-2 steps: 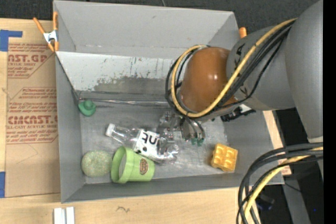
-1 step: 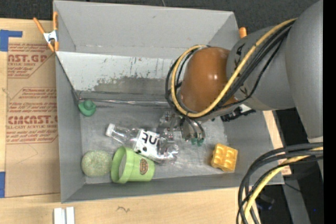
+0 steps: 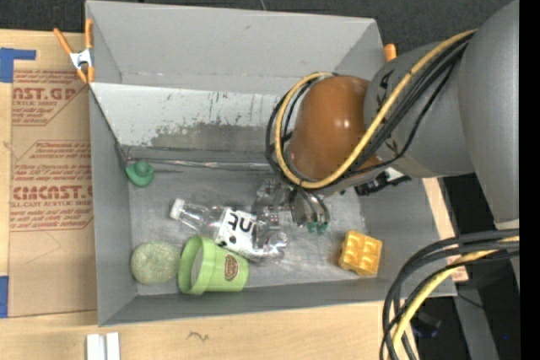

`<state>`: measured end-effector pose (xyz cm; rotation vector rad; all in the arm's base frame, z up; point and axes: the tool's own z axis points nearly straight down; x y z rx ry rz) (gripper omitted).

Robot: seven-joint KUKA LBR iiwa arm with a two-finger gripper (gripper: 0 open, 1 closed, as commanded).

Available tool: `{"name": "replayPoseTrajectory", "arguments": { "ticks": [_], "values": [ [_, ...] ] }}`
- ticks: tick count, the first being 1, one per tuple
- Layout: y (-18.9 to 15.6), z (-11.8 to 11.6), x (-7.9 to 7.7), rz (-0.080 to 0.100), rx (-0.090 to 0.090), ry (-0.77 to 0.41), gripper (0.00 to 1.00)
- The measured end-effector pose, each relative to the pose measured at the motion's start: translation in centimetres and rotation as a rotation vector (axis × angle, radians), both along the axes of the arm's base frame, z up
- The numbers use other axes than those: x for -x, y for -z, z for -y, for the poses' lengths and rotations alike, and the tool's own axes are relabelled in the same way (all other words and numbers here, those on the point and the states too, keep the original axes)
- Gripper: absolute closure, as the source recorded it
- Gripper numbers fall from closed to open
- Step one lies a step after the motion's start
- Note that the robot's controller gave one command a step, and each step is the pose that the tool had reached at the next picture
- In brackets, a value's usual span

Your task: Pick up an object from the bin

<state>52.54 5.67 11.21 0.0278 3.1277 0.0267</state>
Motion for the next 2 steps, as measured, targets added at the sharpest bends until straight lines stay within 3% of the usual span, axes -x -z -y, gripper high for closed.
{"name": "replayPoseTrajectory", "arguments": {
  "ticks": [2],
  "values": [
    [0.0, 0.0, 0.0, 0.0, 0.0, 0.0, 1.0]
  ]
}}
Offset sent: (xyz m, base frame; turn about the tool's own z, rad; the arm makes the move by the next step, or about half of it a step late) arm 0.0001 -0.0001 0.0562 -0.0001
